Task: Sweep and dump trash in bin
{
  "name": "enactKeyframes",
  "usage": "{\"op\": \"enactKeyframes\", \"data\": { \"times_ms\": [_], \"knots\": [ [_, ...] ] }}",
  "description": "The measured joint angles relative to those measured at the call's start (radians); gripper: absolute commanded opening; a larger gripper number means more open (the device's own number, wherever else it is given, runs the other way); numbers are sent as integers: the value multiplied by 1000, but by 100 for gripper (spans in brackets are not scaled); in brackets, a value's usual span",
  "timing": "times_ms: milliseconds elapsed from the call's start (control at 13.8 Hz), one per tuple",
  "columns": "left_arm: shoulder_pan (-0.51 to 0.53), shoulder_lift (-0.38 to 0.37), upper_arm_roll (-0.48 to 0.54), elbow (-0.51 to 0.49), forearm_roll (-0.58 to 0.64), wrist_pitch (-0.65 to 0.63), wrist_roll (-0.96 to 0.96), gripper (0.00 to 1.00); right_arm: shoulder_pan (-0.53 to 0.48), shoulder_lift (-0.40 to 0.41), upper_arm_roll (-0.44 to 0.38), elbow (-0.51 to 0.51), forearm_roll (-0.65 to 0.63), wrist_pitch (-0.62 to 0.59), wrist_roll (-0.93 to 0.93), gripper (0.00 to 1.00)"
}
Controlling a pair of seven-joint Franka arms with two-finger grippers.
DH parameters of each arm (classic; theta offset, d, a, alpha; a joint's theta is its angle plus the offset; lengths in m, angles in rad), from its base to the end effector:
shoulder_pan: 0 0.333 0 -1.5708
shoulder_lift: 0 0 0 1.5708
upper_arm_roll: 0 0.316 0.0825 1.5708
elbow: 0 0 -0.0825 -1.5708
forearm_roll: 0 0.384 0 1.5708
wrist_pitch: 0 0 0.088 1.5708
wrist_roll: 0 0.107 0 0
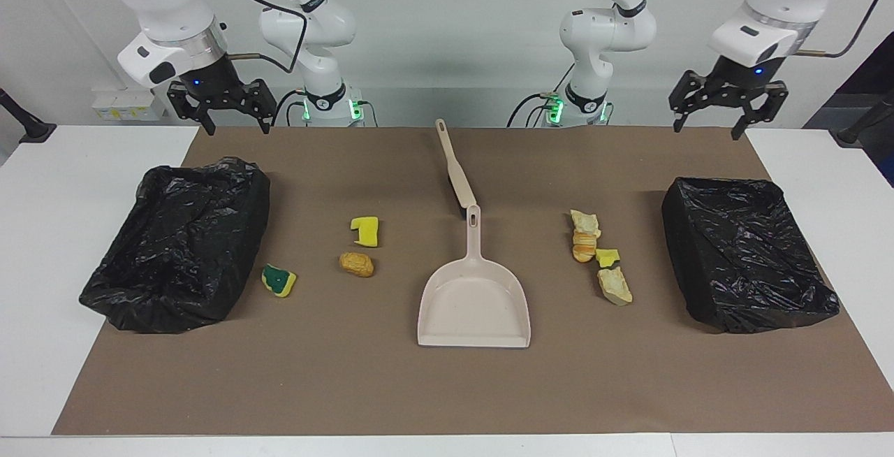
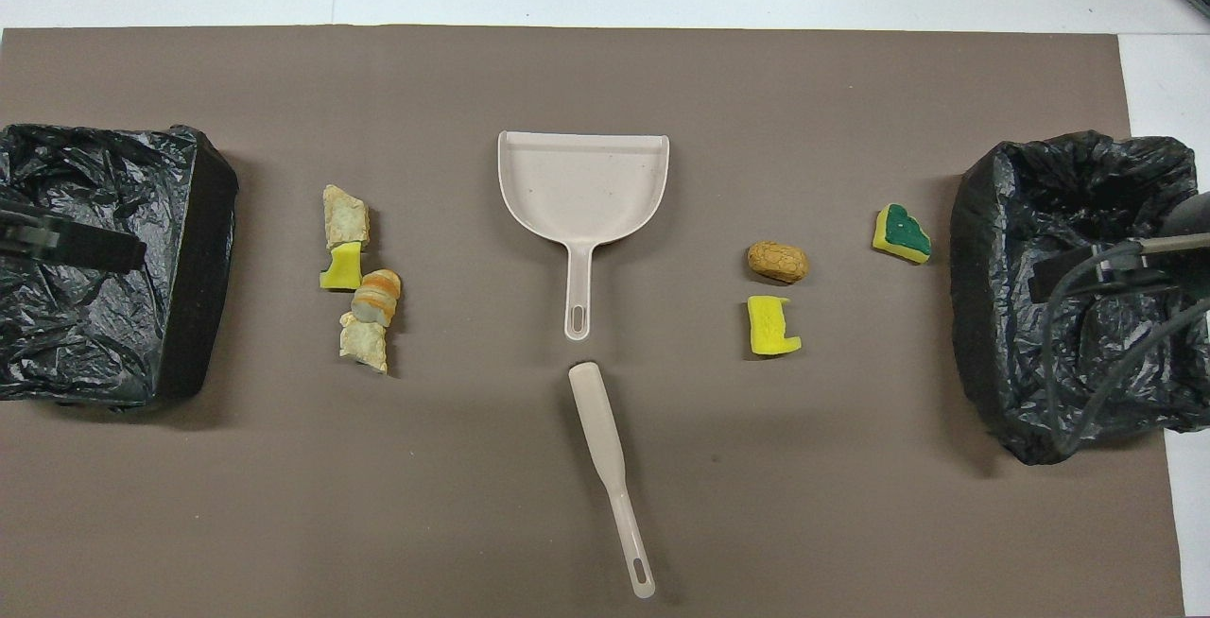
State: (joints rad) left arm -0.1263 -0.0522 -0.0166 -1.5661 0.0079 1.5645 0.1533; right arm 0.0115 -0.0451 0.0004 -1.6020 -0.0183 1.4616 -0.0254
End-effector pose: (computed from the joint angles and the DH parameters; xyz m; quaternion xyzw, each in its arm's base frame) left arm 0.5325 -0.0760 0.6547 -0.9887 0.1474 -0.0253 0.0045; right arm 0.5284 0.0042 0.6254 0.9987 0.0181 -0.0477 0.0088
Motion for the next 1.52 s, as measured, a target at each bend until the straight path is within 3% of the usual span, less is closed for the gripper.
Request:
{"op": "enactKeyframes", "data": {
  "times_ms": [218, 508, 726, 1089, 1524],
  "knots": [
    [-126, -26, -4, -123, -1, 49, -134, 100, 10, 0, 0, 0, 0, -35, 0, 100],
    [-334, -46, -10, -358, -1, 348, -409, 100, 17, 7, 2, 0, 5, 2, 0, 100],
    [-419, 3, -9, -411, -1, 514, -544, 100, 51, 44, 23, -1, 5, 58, 53, 100],
    [-643, 90, -11, -446, 0, 533, -854, 100, 118, 182, 29, 3, 41, 179, 198, 100],
    [-841, 84, -14, -592, -39, 622, -1119, 100, 272, 343, 31, 112, 44, 246, 488, 100]
  ]
}}
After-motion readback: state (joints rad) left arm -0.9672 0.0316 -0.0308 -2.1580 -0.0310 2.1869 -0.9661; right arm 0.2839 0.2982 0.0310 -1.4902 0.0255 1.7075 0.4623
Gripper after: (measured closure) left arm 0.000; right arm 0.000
